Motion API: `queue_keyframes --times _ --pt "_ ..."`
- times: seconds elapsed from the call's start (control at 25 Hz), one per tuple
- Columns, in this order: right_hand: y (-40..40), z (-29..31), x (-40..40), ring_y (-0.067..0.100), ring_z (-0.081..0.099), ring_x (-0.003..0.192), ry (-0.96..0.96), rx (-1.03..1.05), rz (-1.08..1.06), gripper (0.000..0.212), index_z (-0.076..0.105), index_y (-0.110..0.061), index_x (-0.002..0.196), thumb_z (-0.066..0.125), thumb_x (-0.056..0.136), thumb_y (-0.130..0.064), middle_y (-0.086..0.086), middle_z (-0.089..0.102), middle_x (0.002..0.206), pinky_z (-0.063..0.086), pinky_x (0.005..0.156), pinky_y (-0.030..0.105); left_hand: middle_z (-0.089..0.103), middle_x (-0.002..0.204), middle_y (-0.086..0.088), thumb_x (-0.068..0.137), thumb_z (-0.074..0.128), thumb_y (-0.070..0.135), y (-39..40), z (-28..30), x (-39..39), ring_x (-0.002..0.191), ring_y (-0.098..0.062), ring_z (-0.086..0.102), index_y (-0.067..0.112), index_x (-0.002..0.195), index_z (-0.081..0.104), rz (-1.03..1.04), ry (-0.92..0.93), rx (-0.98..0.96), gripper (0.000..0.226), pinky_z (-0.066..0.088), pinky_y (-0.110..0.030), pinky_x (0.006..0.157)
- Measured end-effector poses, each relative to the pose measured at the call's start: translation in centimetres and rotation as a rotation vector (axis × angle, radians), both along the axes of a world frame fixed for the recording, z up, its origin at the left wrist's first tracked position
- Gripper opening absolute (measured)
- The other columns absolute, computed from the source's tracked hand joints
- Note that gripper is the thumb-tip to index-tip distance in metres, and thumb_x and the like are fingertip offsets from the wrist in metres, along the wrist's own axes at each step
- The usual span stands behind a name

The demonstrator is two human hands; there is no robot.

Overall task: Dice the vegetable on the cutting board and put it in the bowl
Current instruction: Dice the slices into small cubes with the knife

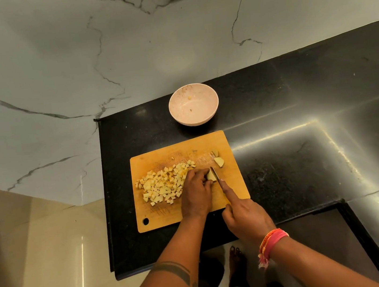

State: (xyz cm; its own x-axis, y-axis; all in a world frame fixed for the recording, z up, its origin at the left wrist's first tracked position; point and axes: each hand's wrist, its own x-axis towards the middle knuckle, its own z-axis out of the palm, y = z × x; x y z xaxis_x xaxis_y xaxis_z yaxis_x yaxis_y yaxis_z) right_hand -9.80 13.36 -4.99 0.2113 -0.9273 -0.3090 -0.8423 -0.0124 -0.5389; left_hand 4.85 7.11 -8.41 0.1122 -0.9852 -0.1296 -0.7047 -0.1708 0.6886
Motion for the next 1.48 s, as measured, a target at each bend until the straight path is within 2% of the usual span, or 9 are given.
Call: queue_keyframes --times 0.24,0.4,0.56,0.8,0.88,1.08,1.28,1.48 --pt "-1.5 0.3 0.3 0.027 0.054 0.06 0.135 0.044 0.101 0.075 -0.005 -0.034 0.161 0.037 0.099 -0.032 0.004 0.056 0.072 0.047 0.057 0.04 0.058 0.121 0.008 0.095 0.066 0.013 0.0 -0.1 -0.5 0.106 -0.011 0.06 0.017 0.123 0.07 0.058 0.023 -0.009 0.029 0.053 -0.027 0.094" --pt "-1.8 0.0 0.2 0.028 0.053 0.058 0.153 0.062 0.114 0.075 -0.008 -0.033 0.161 0.036 0.1 -0.032 0.005 0.056 0.072 0.043 0.055 0.038 0.058 0.118 0.007 0.094 0.066 0.01 -0.5 -0.1 -0.5 0.103 -0.011 0.06 0.016 0.12 0.072 0.073 0.024 0.014 0.027 0.052 -0.025 0.094" --pt "0.8 0.3 -0.7 0.025 0.056 0.057 0.143 0.102 0.117 0.079 -0.012 -0.032 0.16 0.038 0.099 -0.031 0.002 0.059 0.07 0.05 0.058 0.041 0.057 0.118 0.007 0.094 0.067 0.008 -0.6 -0.1 -0.3 0.102 -0.01 0.06 0.016 0.119 0.072 0.08 0.025 0.021 0.027 0.052 -0.024 0.096" --pt "2.8 0.8 -1.4 0.019 0.056 0.057 0.12 0.076 0.082 0.077 -0.01 -0.033 0.16 0.037 0.098 -0.033 -0.002 0.059 0.069 0.045 0.056 0.039 0.057 0.117 0.007 0.092 0.07 0.01 -0.3 -0.1 -0.8 0.101 -0.011 0.061 0.016 0.117 0.072 0.12 0.011 0.021 0.026 0.054 -0.028 0.094" --pt "1.9 1.0 -0.9 0.019 0.054 0.056 0.114 0.061 0.077 0.077 -0.009 -0.033 0.161 0.037 0.098 -0.032 -0.002 0.056 0.067 0.043 0.055 0.039 0.058 0.115 0.006 0.092 0.07 0.009 -0.2 0.1 -0.9 0.099 -0.011 0.062 0.015 0.115 0.073 0.139 0.018 0.021 0.023 0.054 -0.026 0.092" --pt "-1.1 1.0 0.7 0.025 0.051 0.059 0.158 0.065 0.096 0.073 -0.003 -0.031 0.162 0.035 0.1 -0.033 0.004 0.056 0.073 0.039 0.056 0.036 0.059 0.115 0.004 0.093 0.068 0.009 -0.2 0.2 -1.0 0.1 -0.016 0.063 0.015 0.113 0.072 0.159 -0.004 0.035 0.022 0.056 -0.034 0.09" --pt "-0.8 0.4 0.8 0.022 0.047 0.054 0.188 0.072 0.104 0.076 -0.008 -0.032 0.161 0.036 0.1 -0.032 0.004 0.054 0.071 0.038 0.054 0.034 0.058 0.113 0.006 0.094 0.067 0.009 -0.6 0.2 -0.9 0.099 -0.014 0.062 0.015 0.112 0.073 0.162 -0.006 0.052 0.02 0.056 -0.031 0.089" --pt "1.7 0.3 -0.3 0.023 0.054 0.058 0.183 0.089 0.123 0.079 -0.014 -0.032 0.16 0.036 0.099 -0.033 0.002 0.061 0.074 0.043 0.055 0.037 0.058 0.113 0.006 0.093 0.068 0.009 -0.6 0.6 -0.9 0.099 -0.012 0.061 0.016 0.112 0.073 0.162 -0.007 0.055 0.02 0.052 -0.023 0.088"
